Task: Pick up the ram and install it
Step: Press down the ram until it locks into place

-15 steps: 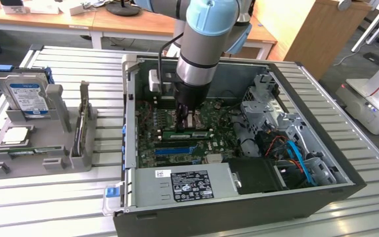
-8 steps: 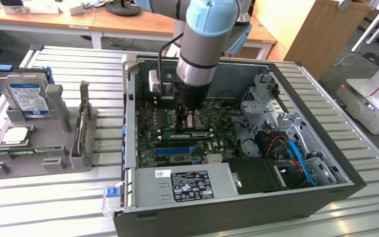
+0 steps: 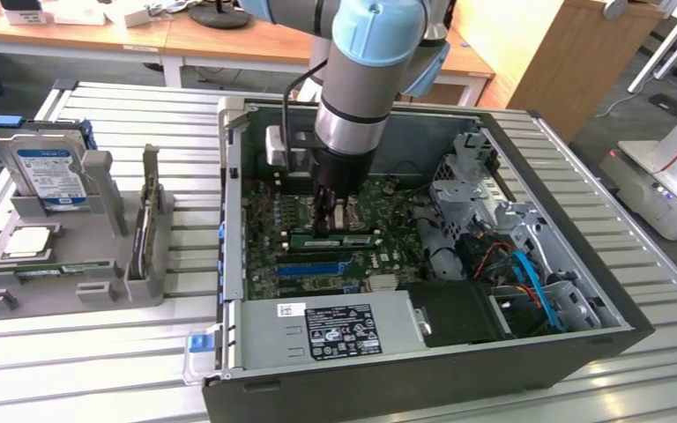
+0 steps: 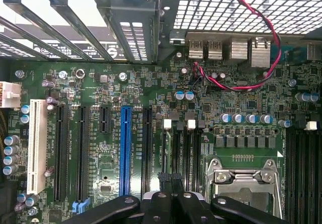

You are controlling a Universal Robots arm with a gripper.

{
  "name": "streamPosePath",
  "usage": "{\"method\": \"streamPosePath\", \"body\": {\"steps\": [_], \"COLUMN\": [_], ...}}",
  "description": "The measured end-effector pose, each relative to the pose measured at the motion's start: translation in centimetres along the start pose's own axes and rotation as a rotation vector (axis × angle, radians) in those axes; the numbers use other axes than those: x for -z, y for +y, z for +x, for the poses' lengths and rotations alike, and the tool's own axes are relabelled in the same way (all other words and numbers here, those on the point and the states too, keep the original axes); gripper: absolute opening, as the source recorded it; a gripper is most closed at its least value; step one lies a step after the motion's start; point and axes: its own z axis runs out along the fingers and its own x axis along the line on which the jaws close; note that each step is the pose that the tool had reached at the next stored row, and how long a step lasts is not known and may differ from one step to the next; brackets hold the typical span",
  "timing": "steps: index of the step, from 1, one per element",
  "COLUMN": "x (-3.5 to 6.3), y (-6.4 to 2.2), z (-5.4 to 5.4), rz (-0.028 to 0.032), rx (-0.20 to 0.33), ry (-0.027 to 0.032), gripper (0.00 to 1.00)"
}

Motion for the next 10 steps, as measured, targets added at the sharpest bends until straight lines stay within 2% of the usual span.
{"method": "streamPosePath", "body": {"steps": [10], "x": [-0.21], "y": [-0.01], "z": [0.01], "rz": [0.0001], "rx": [0.0], "ry": [-0.0001], "gripper": [0.11]}}
